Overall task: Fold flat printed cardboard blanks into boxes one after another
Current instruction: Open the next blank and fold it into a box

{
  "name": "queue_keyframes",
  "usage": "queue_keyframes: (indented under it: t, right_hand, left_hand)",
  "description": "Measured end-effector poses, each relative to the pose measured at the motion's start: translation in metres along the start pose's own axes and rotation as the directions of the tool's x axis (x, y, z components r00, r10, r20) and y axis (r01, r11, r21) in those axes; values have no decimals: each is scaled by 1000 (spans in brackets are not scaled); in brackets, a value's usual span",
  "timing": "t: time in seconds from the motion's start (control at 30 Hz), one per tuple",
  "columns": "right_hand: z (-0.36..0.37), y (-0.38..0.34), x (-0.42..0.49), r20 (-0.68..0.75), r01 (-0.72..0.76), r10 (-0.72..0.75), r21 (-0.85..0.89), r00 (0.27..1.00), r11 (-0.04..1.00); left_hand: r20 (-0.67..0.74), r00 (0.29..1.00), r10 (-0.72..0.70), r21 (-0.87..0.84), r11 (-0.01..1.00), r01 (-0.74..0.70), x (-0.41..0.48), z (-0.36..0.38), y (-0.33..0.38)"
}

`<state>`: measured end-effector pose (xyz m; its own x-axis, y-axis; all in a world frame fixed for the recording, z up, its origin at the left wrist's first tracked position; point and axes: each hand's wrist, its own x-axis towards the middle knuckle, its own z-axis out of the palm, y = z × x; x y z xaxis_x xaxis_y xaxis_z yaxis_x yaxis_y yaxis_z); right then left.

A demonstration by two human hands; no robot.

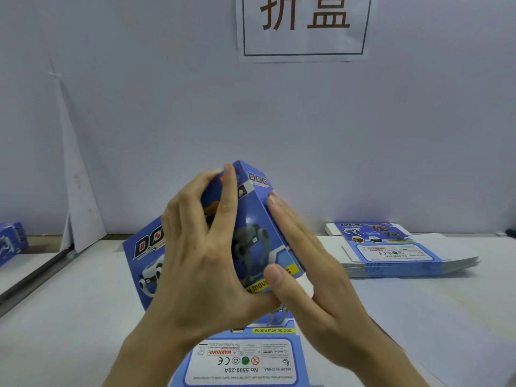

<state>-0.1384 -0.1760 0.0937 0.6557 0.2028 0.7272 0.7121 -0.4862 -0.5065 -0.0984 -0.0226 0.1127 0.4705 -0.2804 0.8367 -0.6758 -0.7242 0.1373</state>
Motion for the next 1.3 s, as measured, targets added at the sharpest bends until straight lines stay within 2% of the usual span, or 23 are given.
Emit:
queue_keyframes:
  t: [0.13, 0.27, 0.37, 0.43, 0.5, 0.57, 0.6, 0.67, 0.7, 0.73, 0.77, 0.8, 0.83, 0.87, 0.9, 0.93, 0.97, 1.03, 1.13, 1.17, 1.23, 1.3]
  right_hand:
    - [6, -1, 1, -5, 26, -26, -101, 1000, 995]
    - [-2, -2, 1, 83, 3, 6, -108, 996, 994]
    - [-14, -5, 4, 30, -183, 180, 149, 983, 972]
    - [-17, -2, 6, 43, -337, 348, 384, 937, 860]
    - [-18, 5, 8, 56, -457, 479, 416, 876, 786]
    - [-19, 15, 8, -79, -478, 531, 339, 844, 810]
    - [-19, 20, 8, -166, -462, 521, 296, 837, 836]
    - [-19, 28, 7, -296, -434, 510, 286, 808, 854]
    - [-18, 32, 8, -329, -413, 528, 359, 783, 837]
    - [-17, 35, 9, -323, -378, 563, 484, 761, 789]
    - [-15, 37, 9, -278, -332, 595, 620, 754, 711]
    - [-13, 39, 10, -208, -294, 605, 725, 769, 623]
    - [-10, 40, 9, -129, -291, 597, 780, 792, 554]
    - [-7, 42, 8, -59, -320, 584, 790, 809, 523]
    - [-7, 43, 8, -16, -358, 574, 768, 818, 531]
    - [-8, 45, 8, -1, -391, 573, 730, 819, 560]
    - [-11, 49, 10, -11, -415, 581, 688, 814, 595]
    - [-20, 57, 11, -95, -441, 625, 626, 775, 642]
    - [-30, 62, 8, -231, -426, 644, 583, 729, 691]
    - [-31, 63, 11, -225, -436, 643, 571, 732, 696]
    - [-30, 63, 15, -129, -500, 649, 532, 749, 683]
    - [-28, 64, 18, -51, -577, 672, 467, 738, 669]
  left_hand:
    - [-7, 1000, 24, -8, 1000, -24, 0, 2, -2]
    - [38, 997, 64, -69, 996, -61, 0, 0, -11]
    - [119, 978, 172, -172, 974, -150, 1, -2, -19]
    - [172, 950, 262, -157, 959, -237, 2, 3, -21]
    - [234, 931, 280, -119, 959, -258, 1, 10, -23]
    - [286, 934, 214, -121, 975, -186, -2, 17, -25]
    - [286, 947, 145, -153, 983, -104, -3, 21, -27]
    - [233, 967, -101, -233, 960, 157, -3, 27, -31]
    - [171, 948, -269, -272, 912, 308, -4, 30, -35]
    - [107, 889, -446, -326, 829, 455, -3, 32, -37]
    - [97, 791, -604, -403, 703, 586, -1, 33, -40]
    - [182, 682, -708, -509, 526, 682, 2, 34, -44]
    - [328, 599, -730, -624, 308, 718, 3, 35, -47]
    - [465, 561, -685, -702, 101, 705, 2, 37, -50]
    - [545, 561, -623, -740, -44, 671, 2, 39, -52]
    - [547, 589, -595, -775, -94, 625, 3, 39, -54]
    - [506, 625, -594, -811, -82, 579, 3, 39, -56]
    - [401, 715, -572, -861, 31, 508, 3, 40, -61]
    - [371, 862, -346, -840, 270, 470, -6, 42, -68]
    - [416, 878, -235, -809, 345, 476, -11, 43, -67]
    - [529, 846, -65, -727, 480, 492, -18, 47, -60]
    - [578, 816, -28, -704, 489, 515, -20, 55, -53]
